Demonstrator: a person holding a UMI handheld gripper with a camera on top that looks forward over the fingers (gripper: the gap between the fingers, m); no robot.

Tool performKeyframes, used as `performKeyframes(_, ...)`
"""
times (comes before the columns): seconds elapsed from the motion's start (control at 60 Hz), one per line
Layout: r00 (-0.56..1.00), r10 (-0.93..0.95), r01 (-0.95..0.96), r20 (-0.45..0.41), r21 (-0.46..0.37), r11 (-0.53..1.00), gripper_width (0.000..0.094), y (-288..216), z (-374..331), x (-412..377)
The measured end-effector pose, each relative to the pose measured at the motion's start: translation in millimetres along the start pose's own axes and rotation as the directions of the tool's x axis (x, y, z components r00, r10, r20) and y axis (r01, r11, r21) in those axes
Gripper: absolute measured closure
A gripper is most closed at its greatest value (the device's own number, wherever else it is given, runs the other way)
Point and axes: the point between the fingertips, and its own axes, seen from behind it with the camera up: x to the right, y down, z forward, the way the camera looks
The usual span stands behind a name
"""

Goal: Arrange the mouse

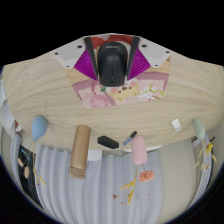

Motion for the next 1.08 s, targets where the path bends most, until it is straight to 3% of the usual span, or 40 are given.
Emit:
performKeyframes(0.083, 0.999, 0.039, -0.04, 0.006, 0.0, 0.999, 0.0103, -7, -11, 0)
performKeyframes(0.117, 0.999, 0.05, -0.05, 0.004, 0.011, 0.999, 0.0065, -14, -20, 0)
performKeyframes(0.3, 0.999, 0.045, -0.046, 0.013, 0.066, 0.997, 0.0081, -34, -113, -30)
performKeyframes(0.567, 1.0, 0.005, -0.006, 0.03, 0.038, 0.999, 0.0084, 34, -229, -107)
performKeyframes(0.8, 0.999, 0.0, 0.001, 0.044, -0.029, 1.0, 0.0085, 88, -256, -146)
performKeyframes(1.083, 0.999, -0.042, 0.042, 0.027, -0.028, 0.999, 0.0084, 91, -262, -159)
